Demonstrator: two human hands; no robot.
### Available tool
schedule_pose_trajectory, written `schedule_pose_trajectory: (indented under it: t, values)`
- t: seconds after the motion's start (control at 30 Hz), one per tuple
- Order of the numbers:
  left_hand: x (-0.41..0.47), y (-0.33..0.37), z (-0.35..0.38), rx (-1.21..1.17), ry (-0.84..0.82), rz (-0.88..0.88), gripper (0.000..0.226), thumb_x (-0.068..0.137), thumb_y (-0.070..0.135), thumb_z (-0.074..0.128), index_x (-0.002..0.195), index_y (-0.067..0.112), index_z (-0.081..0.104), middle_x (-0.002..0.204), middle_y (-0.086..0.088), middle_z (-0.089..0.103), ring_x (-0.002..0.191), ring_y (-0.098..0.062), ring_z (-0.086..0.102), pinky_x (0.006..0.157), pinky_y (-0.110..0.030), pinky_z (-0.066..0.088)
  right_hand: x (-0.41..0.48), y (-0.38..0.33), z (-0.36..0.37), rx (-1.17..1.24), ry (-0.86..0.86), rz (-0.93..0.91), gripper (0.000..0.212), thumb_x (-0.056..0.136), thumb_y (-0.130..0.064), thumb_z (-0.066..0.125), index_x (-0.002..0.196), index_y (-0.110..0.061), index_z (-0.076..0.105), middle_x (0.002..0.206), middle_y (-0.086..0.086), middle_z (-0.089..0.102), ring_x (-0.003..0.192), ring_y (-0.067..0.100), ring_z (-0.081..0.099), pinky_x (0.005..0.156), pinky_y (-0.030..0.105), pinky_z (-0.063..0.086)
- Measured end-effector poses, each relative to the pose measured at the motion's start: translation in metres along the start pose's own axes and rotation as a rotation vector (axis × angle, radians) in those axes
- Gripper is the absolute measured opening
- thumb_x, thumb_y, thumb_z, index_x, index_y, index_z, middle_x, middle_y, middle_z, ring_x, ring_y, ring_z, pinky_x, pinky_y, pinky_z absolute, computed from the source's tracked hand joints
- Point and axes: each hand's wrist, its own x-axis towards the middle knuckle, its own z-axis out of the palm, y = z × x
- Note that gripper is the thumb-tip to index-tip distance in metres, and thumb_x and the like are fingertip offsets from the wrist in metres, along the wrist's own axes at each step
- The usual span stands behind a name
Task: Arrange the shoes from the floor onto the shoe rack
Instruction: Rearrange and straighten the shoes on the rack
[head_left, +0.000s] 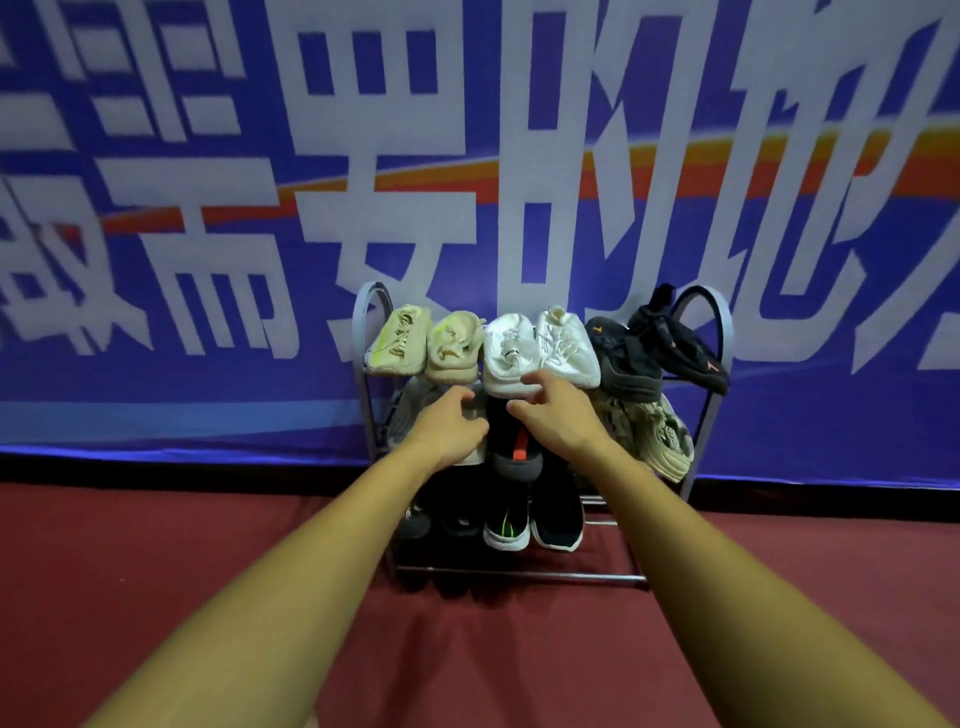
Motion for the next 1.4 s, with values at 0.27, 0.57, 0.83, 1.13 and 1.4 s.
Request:
schedule_pose_trajectory:
  t: [0.27,0.57,0.83,1.13,1.4]
  values:
    - [0.022,-0.018,-0.015,-0.227,0.117,0.019,0.050,0.088,0.016,0.057,0.134,0.034,0.049,0.079,-0.005,0.066,0.065,-0.016,0.061,0.058,-0.030,0.047,0.030,-0.014,0.026,0.085,0.003,-0.055,0.049,0.088,-0.026,0.063,0.136,-0.020,0.054,0.111,0.005,0.070,0.108,0.023,0.063,0.096,0.037,0.049]
    - [0.069,-0.015,-0.008,-0.520,0.041,-0.036,0.063,0.092,0.032,0.057,0.143,0.055,0.029,0.102,0.007,0.061,0.090,-0.018,0.062,0.067,-0.029,0.050,0.042,0.014,0.033,0.035,-0.089,-0.002,0.061,0.086,-0.027,0.062,0.143,-0.036,0.043,0.091,0.000,0.070,0.089,0.020,0.067,0.087,0.039,0.056]
    - [0.089,-0.007,0.002,-0.802,0.159,-0.118,0.006,0.094,0.028,0.059,0.099,0.026,0.057,0.095,0.002,0.061,0.081,-0.020,0.060,0.054,-0.025,0.042,0.044,0.022,0.021,0.074,-0.122,-0.040,0.055,0.089,-0.020,0.062,0.138,-0.035,0.046,0.086,0.006,0.073,0.069,0.015,0.068,0.060,0.012,0.050]
    - [0.077,0.002,-0.020,-0.787,0.310,0.121,0.014,0.095,0.030,0.058,0.091,0.016,0.056,0.090,-0.005,0.065,0.074,-0.017,0.062,0.050,-0.019,0.042,0.050,0.012,0.001,0.518,-0.102,0.133,0.028,0.094,-0.022,0.063,0.122,-0.017,0.062,0.100,0.009,0.075,0.068,0.013,0.065,0.064,0.021,0.045]
    - [0.060,0.008,-0.033,-0.749,0.248,0.211,0.026,0.095,0.023,0.047,0.112,0.041,0.053,0.106,-0.005,0.062,0.075,-0.017,0.054,0.057,-0.030,0.040,0.057,0.006,-0.018,1.079,0.020,0.278,0.039,0.095,-0.048,0.058,0.120,-0.019,0.062,0.105,0.003,0.077,0.076,0.012,0.066,0.066,0.023,0.048]
